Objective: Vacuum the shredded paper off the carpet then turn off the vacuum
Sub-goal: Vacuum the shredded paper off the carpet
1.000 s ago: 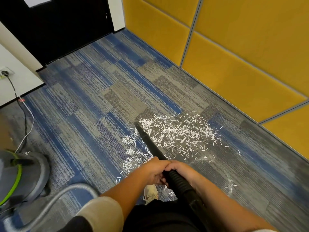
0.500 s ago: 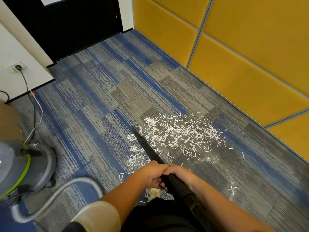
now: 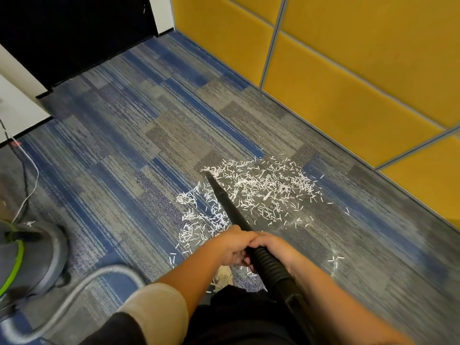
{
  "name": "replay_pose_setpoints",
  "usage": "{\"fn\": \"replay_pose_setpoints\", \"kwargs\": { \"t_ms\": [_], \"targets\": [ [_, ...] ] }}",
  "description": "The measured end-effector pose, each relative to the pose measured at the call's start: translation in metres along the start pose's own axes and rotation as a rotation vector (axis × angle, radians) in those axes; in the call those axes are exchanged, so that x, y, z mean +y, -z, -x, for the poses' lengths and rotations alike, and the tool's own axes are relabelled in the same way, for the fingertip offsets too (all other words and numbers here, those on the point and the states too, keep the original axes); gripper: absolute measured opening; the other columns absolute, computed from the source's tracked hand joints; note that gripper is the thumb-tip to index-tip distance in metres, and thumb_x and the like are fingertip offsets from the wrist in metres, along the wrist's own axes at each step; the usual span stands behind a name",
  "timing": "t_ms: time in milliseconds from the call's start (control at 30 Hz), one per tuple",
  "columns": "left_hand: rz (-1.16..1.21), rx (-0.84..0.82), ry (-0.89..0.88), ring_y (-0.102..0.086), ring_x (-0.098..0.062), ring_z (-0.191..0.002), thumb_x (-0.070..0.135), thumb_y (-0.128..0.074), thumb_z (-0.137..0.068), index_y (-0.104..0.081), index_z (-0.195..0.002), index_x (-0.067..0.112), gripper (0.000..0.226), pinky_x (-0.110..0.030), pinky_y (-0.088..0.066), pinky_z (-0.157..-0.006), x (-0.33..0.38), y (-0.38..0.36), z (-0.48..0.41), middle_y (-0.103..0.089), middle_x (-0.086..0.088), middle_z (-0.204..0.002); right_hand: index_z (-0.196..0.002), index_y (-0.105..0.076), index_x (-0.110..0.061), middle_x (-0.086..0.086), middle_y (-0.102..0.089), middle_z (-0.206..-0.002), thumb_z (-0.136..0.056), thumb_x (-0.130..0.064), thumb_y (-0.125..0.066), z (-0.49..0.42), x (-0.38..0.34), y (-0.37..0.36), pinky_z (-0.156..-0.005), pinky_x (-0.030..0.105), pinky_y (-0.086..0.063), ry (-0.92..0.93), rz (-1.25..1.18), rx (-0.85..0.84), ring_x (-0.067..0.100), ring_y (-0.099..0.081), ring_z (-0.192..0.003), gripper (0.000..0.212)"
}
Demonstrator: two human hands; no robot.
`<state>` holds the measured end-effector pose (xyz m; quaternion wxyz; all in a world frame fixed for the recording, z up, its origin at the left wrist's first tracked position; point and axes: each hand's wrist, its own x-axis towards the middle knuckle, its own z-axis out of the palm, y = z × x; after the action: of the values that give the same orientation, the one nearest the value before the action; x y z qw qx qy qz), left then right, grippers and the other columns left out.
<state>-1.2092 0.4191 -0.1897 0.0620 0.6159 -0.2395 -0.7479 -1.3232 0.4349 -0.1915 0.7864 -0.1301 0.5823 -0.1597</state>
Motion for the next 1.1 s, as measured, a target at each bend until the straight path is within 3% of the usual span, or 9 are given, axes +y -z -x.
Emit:
{"fn": "replay_pose_setpoints", "kwargs": {
  "t_ms": [267,533,733,967,1100],
  "targets": [
    [-0.030,0.030,0.008,-0.046,-0.009,-0.033,0.014,-0.049,-0.097,-0.038,-0.108,0.004,0.019,-0.024,-0.046,-0.042,0.004,0.003,-0.006,-0.048,-0.006,-0.058,-0.087,-0.048,0.000,0.020,-0.051,-0.065,-0.085,0.010,-0.042,-0.008,-0.006,0.002,-0.036,0.027,-0.049,0.005,0.006,-0.028,0.022,-0.055,-0.038,0.012],
    [0.045,0.053,0.000,-0.044,-0.009,-0.031,0.011,-0.049,-0.097,-0.040,-0.092,0.007,0.011,-0.021,-0.042,-0.035,0.004,0.018,-0.006,-0.047,-0.004,-0.048,-0.083,-0.047,-0.001,0.019,-0.051,-0.065,-0.085,0.010,-0.042,-0.019,-0.013,-0.009,-0.038,0.026,-0.049,-0.033,0.057,-0.065,0.022,-0.055,-0.039,0.013],
    [0.028,0.052,0.026,-0.047,-0.016,-0.047,0.015,-0.051,-0.095,-0.038,-0.114,0.002,0.027,-0.028,-0.046,-0.047,0.006,0.017,-0.021,-0.051,-0.011,-0.068,-0.091,-0.049,-0.001,0.019,-0.053,-0.066,-0.083,0.010,-0.045,-0.024,-0.016,-0.003,-0.038,0.027,-0.049,-0.024,0.046,-0.038,0.024,-0.056,-0.040,0.014],
    [0.000,0.026,0.014,-0.047,-0.015,-0.045,0.015,-0.049,-0.097,-0.034,-0.110,0.007,0.022,-0.027,-0.047,-0.045,0.016,0.012,-0.026,-0.052,-0.010,-0.067,-0.103,-0.047,-0.004,0.020,-0.053,-0.066,-0.084,0.010,-0.046,-0.024,-0.021,0.006,-0.037,0.028,-0.049,-0.016,-0.005,-0.013,0.025,-0.056,-0.039,0.023],
    [-0.005,0.028,0.019,-0.050,-0.016,-0.047,0.016,-0.050,-0.096,-0.034,-0.119,0.004,0.031,-0.030,-0.051,-0.050,0.016,0.015,-0.028,-0.053,-0.010,-0.067,-0.107,-0.045,-0.005,0.021,-0.053,-0.067,-0.084,0.009,-0.047,-0.028,-0.024,0.005,-0.037,0.028,-0.049,-0.038,-0.008,-0.014,0.025,-0.057,-0.040,0.026]
  ]
}}
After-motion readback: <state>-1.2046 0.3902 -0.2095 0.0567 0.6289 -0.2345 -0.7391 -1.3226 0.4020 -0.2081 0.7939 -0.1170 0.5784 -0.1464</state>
